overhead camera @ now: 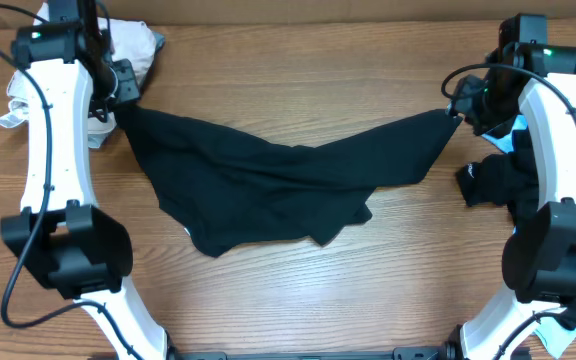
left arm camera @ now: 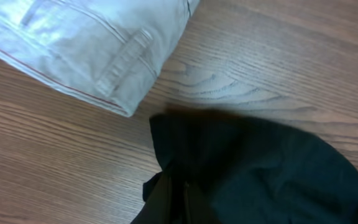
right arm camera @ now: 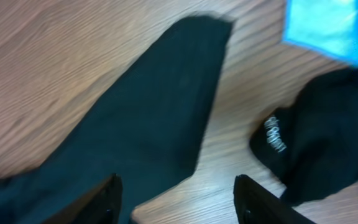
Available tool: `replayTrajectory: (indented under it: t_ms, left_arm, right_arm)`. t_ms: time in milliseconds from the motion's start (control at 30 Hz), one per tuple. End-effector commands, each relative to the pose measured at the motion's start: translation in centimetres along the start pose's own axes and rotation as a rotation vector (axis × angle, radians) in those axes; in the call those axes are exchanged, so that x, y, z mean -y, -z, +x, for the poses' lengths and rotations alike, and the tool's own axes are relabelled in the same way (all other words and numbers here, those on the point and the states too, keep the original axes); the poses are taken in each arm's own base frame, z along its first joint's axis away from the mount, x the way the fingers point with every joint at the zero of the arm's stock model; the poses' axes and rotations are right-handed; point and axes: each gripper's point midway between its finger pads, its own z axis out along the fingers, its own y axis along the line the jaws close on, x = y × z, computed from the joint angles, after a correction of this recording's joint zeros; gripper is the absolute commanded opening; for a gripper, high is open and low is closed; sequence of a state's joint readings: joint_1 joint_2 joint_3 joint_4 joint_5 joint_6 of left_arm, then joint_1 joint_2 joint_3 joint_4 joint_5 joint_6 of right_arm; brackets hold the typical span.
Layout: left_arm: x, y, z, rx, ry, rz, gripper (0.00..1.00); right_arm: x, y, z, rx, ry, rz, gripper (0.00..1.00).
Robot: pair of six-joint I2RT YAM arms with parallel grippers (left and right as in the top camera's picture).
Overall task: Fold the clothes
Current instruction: 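Release the right gripper and move it to the t-shirt's lower middle, then grasp the t-shirt's lower middle with the right gripper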
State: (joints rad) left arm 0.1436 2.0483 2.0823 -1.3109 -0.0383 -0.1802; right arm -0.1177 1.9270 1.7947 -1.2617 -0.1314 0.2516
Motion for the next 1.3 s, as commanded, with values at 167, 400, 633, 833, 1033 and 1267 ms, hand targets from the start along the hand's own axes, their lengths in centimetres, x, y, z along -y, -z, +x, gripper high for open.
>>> replayTrajectory:
  t_ms: [167,400,633,833,1033,1267]
  left_arm:
    - [0.8,-0.4,-0.1,-0.005,-0.006,0.012,0.04]
    - [0.6,-0.4,0.2,-0.015,-0.006,0.003,0.04]
    - [0.6,-0.4,-0.3,0.003,-0.004,0.005,0.04]
    - [0.7,-0.4,-0.6,0.015,-0.004,0.008,0.05]
    - [0.8,-0.4,-0.9,0.027,-0.003,0.011,0.04]
    - [0.8,-0.5,-0.9,0.026,-0.003,0.011,0.04]
  right_arm:
    - [-4.1,5.7,5.5,-0.083,0.145,-0.15,0.62]
    - [-6.5,4.5,13.6,-0.256,0.27,-0.063,0.61]
    - [-7.1,0.4,20.2,-0.262,0.286,0.064,0.61]
    - [-9.1,-4.3,24.8,-0.107,0.511,0.064,0.61]
    - [-10.3,-8.0,27.3,0.019,0.679,0.077,0.61]
    - [-11.4,-9.4,27.7,0.07,0.817,0.017,0.6]
